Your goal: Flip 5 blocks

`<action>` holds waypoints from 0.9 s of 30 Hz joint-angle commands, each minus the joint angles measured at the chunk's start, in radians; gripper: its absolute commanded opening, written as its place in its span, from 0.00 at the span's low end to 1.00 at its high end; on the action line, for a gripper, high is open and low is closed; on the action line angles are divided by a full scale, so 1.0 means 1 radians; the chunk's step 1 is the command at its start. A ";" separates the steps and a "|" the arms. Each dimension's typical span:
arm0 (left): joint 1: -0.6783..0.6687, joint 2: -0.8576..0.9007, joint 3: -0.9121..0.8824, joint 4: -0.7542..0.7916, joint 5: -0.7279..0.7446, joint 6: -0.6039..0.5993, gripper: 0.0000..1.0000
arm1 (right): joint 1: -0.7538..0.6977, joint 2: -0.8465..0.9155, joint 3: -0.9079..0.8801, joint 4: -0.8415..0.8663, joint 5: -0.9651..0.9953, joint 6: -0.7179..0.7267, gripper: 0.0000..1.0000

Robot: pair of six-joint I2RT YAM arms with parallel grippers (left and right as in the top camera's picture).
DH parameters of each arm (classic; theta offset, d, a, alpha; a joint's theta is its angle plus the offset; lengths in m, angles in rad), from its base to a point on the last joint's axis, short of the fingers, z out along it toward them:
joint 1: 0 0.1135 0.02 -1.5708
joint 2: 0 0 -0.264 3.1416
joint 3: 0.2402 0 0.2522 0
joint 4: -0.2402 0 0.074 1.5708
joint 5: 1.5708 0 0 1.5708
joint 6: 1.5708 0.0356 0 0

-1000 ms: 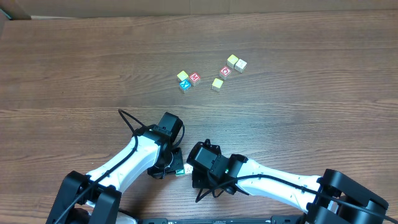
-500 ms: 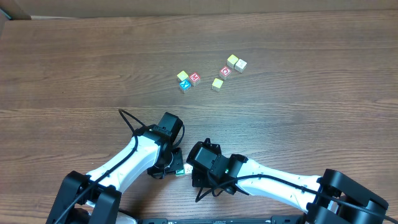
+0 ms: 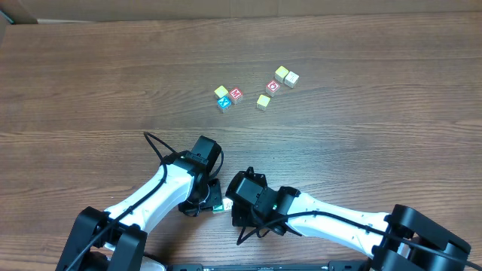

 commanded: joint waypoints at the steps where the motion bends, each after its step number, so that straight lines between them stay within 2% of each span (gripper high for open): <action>1: 0.005 0.018 0.007 -0.008 0.007 0.012 0.04 | 0.002 -0.085 -0.006 -0.018 0.032 -0.010 0.04; 4: 0.005 0.018 0.007 -0.008 0.007 0.012 0.04 | 0.016 -0.153 -0.004 -0.048 0.069 -0.019 0.04; 8: 0.005 0.018 0.007 -0.007 0.007 0.012 0.04 | 0.026 -0.237 -0.004 -0.074 0.081 -0.100 0.04; 11: 0.005 0.018 0.007 -0.008 0.008 0.012 0.04 | 0.025 -0.280 -0.004 -0.117 0.081 -0.194 0.12; 14: 0.005 0.018 0.007 -0.008 0.008 0.013 0.04 | 0.019 -0.294 -0.004 -0.160 0.082 -0.254 0.06; 15: 0.005 0.018 0.007 -0.008 0.008 0.013 0.04 | 0.018 -0.294 -0.004 -0.173 0.081 -0.270 0.07; 16: 0.005 0.018 0.007 -0.008 0.008 0.012 0.04 | 0.016 -0.294 -0.004 -0.184 0.079 -0.270 0.14; 17: 0.005 0.018 0.007 -0.008 0.008 0.012 0.04 | 0.016 -0.294 -0.004 -0.198 0.078 -0.271 0.15; 18: 0.005 0.018 0.007 -0.008 0.008 0.013 0.04 | 0.016 -0.294 -0.005 -0.213 0.085 -0.277 0.04; 24: 0.005 0.018 0.007 -0.008 0.008 0.013 0.04 | -0.010 -0.251 -0.005 -0.203 0.209 -0.232 0.04; 27: 0.005 0.018 0.007 -0.008 0.008 0.013 0.04 | -0.040 -0.195 -0.005 -0.177 0.211 -0.224 0.04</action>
